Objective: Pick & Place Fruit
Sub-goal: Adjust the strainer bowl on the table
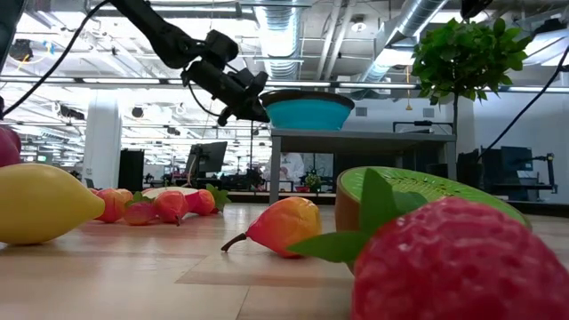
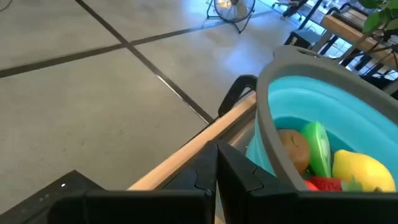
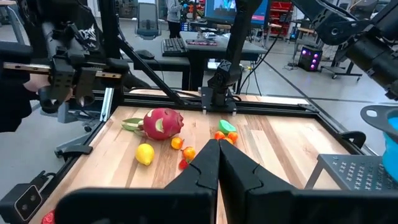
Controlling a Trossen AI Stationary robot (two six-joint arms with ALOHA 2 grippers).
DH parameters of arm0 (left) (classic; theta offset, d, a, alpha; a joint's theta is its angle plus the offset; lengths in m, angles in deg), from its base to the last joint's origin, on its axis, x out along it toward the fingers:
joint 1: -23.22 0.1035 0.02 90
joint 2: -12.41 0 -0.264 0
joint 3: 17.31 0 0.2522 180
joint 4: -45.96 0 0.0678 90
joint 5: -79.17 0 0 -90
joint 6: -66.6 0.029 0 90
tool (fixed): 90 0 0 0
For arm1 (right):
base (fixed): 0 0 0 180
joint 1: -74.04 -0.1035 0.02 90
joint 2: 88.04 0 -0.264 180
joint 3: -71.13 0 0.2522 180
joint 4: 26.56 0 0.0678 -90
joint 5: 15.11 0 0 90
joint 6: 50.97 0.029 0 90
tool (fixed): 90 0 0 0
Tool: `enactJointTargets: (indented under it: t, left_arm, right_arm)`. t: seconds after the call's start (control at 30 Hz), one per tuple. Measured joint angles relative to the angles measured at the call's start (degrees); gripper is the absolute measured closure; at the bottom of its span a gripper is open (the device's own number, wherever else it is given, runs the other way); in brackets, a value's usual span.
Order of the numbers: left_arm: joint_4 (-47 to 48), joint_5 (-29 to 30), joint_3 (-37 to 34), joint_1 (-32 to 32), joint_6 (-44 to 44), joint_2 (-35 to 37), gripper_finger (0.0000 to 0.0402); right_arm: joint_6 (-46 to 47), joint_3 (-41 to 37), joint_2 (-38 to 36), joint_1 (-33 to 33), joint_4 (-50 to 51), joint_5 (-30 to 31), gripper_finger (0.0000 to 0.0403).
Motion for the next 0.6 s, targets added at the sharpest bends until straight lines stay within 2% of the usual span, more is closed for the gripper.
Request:
enactJointTargets:
  t: [0.6]
  left_arm:
    - [-0.16,-0.01,0.00,-5.66,-0.16,0.27,0.0400]
  right_arm:
    - [0.39,0.02,-0.01,-0.26,0.71,-0.02,0.0403]
